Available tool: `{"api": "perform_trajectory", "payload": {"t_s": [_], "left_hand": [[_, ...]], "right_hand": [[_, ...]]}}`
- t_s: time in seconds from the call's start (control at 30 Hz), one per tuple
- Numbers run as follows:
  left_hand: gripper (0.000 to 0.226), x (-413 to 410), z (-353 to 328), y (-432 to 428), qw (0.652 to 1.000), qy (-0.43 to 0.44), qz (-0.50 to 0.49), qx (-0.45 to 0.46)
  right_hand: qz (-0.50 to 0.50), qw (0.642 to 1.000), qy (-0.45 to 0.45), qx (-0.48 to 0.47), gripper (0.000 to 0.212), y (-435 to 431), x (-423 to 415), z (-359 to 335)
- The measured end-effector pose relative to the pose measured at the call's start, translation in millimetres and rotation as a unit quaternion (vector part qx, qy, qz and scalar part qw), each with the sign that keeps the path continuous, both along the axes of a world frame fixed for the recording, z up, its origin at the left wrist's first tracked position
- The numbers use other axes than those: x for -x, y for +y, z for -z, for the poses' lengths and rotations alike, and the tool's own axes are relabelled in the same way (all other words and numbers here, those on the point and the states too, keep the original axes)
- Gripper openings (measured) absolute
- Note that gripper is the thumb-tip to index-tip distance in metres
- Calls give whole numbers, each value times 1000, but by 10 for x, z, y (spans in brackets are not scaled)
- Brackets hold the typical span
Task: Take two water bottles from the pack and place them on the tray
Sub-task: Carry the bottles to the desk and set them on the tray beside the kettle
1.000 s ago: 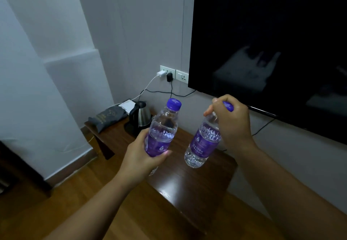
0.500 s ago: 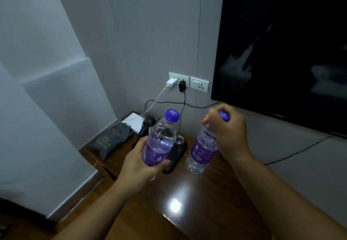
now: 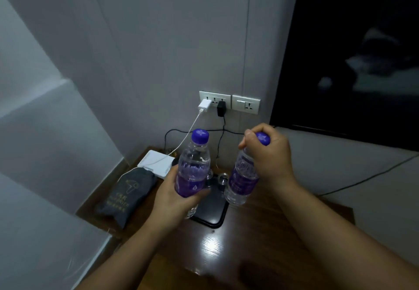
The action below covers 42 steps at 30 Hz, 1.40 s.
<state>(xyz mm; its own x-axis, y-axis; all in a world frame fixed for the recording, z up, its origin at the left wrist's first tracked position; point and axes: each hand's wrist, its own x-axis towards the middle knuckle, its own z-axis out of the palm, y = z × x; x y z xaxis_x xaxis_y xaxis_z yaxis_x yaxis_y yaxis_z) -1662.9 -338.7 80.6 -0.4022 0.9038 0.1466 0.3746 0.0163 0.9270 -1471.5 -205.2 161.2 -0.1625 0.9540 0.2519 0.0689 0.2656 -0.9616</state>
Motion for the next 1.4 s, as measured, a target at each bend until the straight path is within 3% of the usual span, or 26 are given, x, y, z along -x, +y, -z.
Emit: {"api": "perform_trajectory", "payload": {"t_s": [0.37,0.57,0.7,1.1,1.4], "left_hand": [[71,1022,413,110,988,-22,152,7],[75,1226,851,387,984,-50,168,14],[76,1252,1394,728,986,-68,151,4],[75,1254,3811,1468,987,-78,132,-36],[75,1212,4576,1937,985,-71,126,-92]], "right_hand": [[156,987,-29,16,20,-592,882,120],[179,982,-42,39,19,-493,1213,489],[178,982,-45,42,21,-190,1331,1061],[198,978,-67,-20,22,519,1543,3631],[207,976,-47,-52,26,907,1589,4279]]}}
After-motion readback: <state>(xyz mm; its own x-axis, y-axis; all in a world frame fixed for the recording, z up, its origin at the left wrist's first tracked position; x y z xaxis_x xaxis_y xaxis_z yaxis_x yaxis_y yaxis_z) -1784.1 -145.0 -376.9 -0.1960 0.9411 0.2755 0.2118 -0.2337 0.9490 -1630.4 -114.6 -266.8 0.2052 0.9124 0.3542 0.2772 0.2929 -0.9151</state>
